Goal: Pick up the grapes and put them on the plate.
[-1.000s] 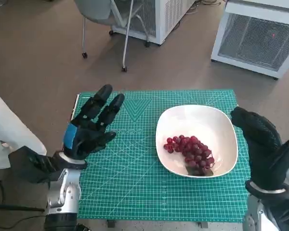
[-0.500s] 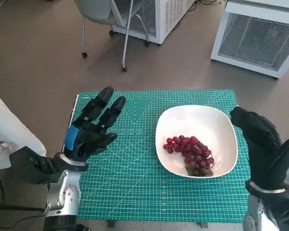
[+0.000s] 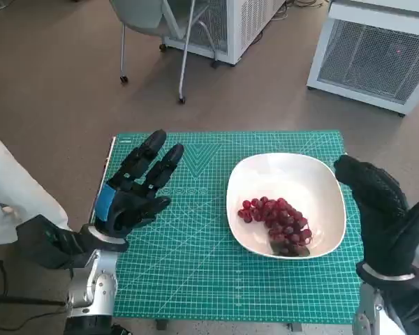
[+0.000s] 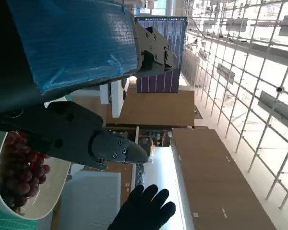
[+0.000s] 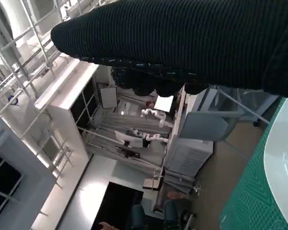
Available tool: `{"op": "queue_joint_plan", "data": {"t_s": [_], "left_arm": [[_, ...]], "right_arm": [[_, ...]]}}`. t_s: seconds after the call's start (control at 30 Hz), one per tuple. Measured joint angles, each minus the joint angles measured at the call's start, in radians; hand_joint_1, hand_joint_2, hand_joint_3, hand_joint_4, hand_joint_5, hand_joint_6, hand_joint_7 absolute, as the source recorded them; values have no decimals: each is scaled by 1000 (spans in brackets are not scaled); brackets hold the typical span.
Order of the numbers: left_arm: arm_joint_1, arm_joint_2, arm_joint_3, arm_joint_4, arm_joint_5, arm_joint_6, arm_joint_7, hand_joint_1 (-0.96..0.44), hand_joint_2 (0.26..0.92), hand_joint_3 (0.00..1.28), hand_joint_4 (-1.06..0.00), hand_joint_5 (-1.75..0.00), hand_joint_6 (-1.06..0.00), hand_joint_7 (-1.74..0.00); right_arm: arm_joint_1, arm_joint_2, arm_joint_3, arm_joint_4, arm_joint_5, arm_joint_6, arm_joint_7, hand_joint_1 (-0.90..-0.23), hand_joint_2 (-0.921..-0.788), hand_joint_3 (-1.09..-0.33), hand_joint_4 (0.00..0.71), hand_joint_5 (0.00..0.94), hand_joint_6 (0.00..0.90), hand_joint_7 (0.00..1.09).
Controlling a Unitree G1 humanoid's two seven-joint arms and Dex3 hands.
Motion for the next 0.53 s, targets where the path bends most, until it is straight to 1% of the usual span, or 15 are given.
{"op": "queue_joint_plan", "data": {"t_s": [0.53], "left_arm": [[9, -10, -6, -3, 0, 0, 0, -440, 921, 119, -238, -4, -342, -62]], "right_arm": [[2, -1, 0, -5, 0, 5, 0, -488, -921, -523, 558, 2, 215, 633]]}}
